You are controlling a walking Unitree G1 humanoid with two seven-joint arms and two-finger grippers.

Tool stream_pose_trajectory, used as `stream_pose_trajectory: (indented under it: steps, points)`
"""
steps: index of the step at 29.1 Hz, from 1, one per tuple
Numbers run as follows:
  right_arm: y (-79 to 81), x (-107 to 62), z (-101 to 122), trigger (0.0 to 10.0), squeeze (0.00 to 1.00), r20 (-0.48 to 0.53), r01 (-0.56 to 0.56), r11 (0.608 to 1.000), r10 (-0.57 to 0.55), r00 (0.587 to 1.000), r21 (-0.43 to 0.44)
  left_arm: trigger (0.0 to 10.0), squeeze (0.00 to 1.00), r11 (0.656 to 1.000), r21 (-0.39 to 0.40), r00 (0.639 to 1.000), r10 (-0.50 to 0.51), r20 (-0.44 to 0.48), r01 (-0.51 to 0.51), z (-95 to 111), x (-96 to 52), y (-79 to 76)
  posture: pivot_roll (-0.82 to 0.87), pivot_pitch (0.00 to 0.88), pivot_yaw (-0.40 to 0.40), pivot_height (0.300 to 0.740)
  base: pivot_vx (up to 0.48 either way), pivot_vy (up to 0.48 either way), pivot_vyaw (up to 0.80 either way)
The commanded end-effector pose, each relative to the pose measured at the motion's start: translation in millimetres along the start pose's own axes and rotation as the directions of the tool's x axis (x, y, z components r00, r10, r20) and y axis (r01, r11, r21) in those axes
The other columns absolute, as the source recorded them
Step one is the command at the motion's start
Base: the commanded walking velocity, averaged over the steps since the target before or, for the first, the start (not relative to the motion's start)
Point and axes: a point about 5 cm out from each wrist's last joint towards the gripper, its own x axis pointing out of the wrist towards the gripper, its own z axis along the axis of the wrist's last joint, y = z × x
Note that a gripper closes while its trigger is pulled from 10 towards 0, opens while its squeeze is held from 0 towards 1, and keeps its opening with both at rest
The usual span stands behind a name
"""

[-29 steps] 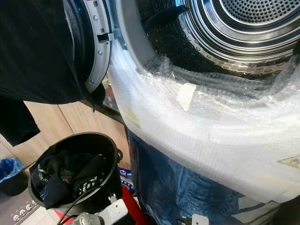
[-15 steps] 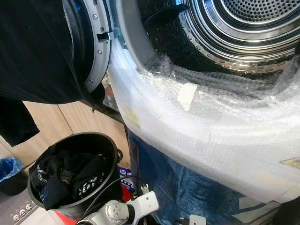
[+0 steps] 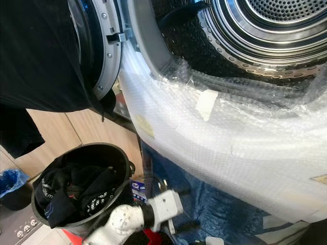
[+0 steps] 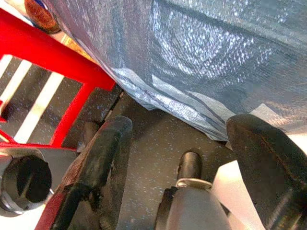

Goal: Clothes washing

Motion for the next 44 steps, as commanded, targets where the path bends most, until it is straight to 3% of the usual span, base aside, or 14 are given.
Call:
stream_pose_trajectory:
  steps: [1,6,12,14,17,19,20,21,28,29,34,39,42,44]
  points:
    - [5.4,-0.5,-3.3,10.0,0.0,-0.014,-0.024,0.999,0.024,1.0,-0.033,10.0,0.0,0.996,-0.023,0.997,0.083,-0.005,-0.083,8.1,-13.1,10.9,0.13,0.033,0.119,0.74,0.0,0.0,0.0]
    - [4.3,0.0,-1.0,10.0,0.0,-0.007,-0.011,1.0,0.011,1.0,-0.024,10.0,0.0,0.929,-0.074,0.932,0.361,-0.034,-0.362,19.2,-50.7,42.9,0.14,0.02,0.119,0.74,0.0,0.0,0.0]
    - [9.5,0.5,-0.4,10.0,0.0,-0.022,-0.051,0.993,0.049,0.999,-0.105,10.0,0.0,0.754,-0.083,0.757,0.638,-0.138,-0.651,6.1,-108.1,84.3,0.19,0.032,0.097,0.74,0.0,0.0,0.0]
    - [9.8,0.8,0.8,10.0,0.0,-0.02,-0.047,0.994,0.046,0.999,-0.097,10.0,0.0,0.693,-0.125,0.703,0.691,-0.168,-0.711,3.0,-118.9,89.4,0.2,0.031,0.092,0.74,0.0,0.0,0.0]
    - [17.5,1.6,4.5,10.0,0.0,-0.018,-0.075,0.985,0.074,0.997,-0.153,10.0,0.0,0.456,-0.319,0.54,0.798,-0.266,-0.831,-14.9,-145.5,102.2,0.21,0.025,0.094,0.74,0.0,0.0,0.0]
    - [18.7,1.7,5.2,10.0,0.0,-0.018,-0.079,0.983,0.078,0.997,-0.165,10.0,0.0,0.448,-0.316,0.532,0.803,-0.269,-0.836,-14.9,-147.8,104.1,0.21,0.018,0.09,0.74,0.0,0.0,0.0]
    - [20.6,2.1,7.2,10.0,0.0,-0.013,-0.084,0.982,0.083,0.996,-0.171,10.0,0.19,0.462,-0.321,0.545,0.799,-0.254,-0.827,-11.7,-148.3,106.0,0.21,0.018,0.089,0.74,0.0,0.0,0.0]
    - [20.8,2.3,7.9,10.0,0.0,-0.012,-0.083,0.982,0.082,0.997,-0.167,10.0,1.0,0.492,-0.295,0.563,0.786,-0.254,-0.819,-10.6,-147.4,105.0,0.22,0.02,0.089,0.74,0.0,0.0,0.0]
    - [21.2,3.0,11.5,10.0,0.0,-0.005,-0.081,0.981,0.081,0.997,-0.175,10.0,1.0,0.444,-0.25,0.505,0.807,-0.306,-0.861,-7.3,-161.1,96.1,0.23,0.033,0.094,0.74,0.0,0.0,0.0]
    - [20.6,2.9,11.1,10.0,0.0,-0.006,-0.079,0.981,0.08,0.997,-0.177,10.0,0.0,0.474,-0.247,0.532,0.787,-0.313,-0.845,-6.1,-161.3,89.5,0.23,0.045,0.097,0.74,0.0,0.0,0.0]
    - [16.2,2.1,6.2,10.0,0.0,-0.018,-0.066,0.982,0.064,0.998,-0.176,10.0,0.0,0.557,-0.18,0.584,0.746,-0.32,-0.811,2.6,-157.1,67.4,0.24,0.048,0.094,0.74,0.0,0.0,0.0]
    - [13.0,1.3,2.7,10.0,0.0,-0.022,-0.051,0.986,0.048,0.999,-0.161,10.0,0.0,0.474,-0.161,0.499,0.796,-0.341,-0.866,8.5,-165.7,49.9,0.24,0.049,0.098,0.74,0.0,0.0,0.0]
    - [10.3,0.9,0.6,10.0,0.0,-0.027,-0.044,0.988,0.041,0.999,-0.147,10.0,0.0,0.365,-0.081,0.364,0.83,-0.422,-0.927,-6.7,-186.6,45.8,0.24,0.053,0.094,0.74,0.0,0.0,0.0]
    - [7.9,0.6,-0.7,10.0,0.0,-0.032,-0.042,0.988,0.038,0.999,-0.15,10.0,0.0,0.22,-0.075,0.227,0.827,-0.515,-0.973,-24.3,-208.7,47.7,0.24,0.05,0.09,0.74,0.0,0.0,0.0]
